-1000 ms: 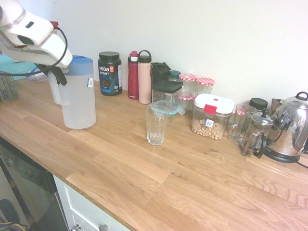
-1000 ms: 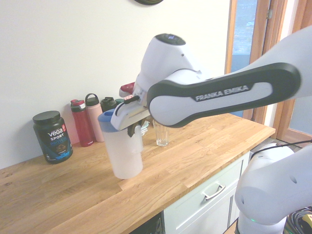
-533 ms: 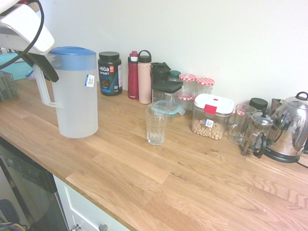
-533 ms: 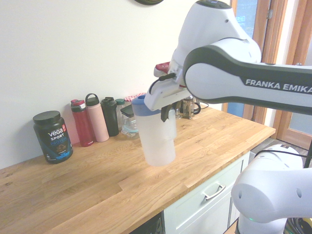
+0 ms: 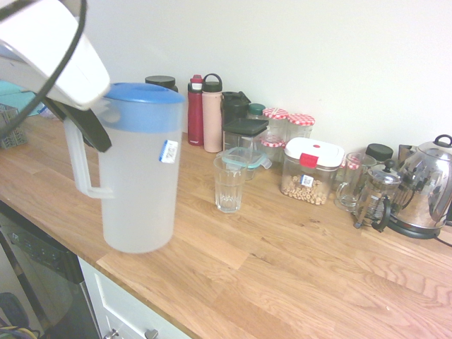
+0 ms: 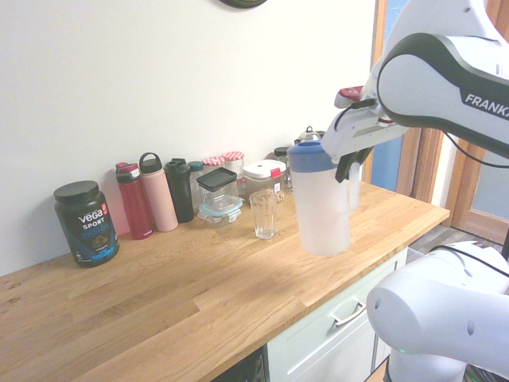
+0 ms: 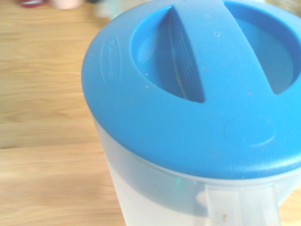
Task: Pour me some water
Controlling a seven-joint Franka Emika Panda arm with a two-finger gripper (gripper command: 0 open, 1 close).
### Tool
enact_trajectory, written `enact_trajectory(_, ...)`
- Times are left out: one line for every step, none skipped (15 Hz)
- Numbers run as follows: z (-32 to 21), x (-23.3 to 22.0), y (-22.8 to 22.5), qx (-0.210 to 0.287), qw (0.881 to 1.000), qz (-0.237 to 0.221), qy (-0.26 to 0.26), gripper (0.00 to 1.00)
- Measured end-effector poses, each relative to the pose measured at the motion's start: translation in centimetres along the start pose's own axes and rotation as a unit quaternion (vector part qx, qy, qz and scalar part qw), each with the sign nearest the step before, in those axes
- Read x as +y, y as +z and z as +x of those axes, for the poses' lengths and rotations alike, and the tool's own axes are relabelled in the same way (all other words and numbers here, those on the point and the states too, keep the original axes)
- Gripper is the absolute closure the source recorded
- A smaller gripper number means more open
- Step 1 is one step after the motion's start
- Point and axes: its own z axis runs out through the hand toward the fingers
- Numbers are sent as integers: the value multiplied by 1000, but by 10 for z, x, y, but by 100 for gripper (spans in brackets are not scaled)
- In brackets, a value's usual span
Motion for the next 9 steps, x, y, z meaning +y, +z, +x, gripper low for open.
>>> enact_trajectory(11, 19, 2, -2, 1000, 1, 6, 100)
enact_trajectory(22, 35, 5, -2, 1000, 4, 9, 100)
enact_trajectory(33, 50, 11, 0, 1000, 9, 9, 100)
enact_trajectory(45, 62, 19, 2, 1000, 12, 7, 100)
enact_trajectory(57, 73, 32, -1, 1000, 17, 0, 100)
enact_trajectory(69, 79, 46, -6, 1000, 21, -14, 100)
enact_trajectory(83, 81, 59, -13, 999, 22, -30, 100)
enact_trajectory(98, 77, 69, -24, 998, 22, -45, 100)
enact_trajectory(113, 69, 76, -34, 997, 22, -60, 100)
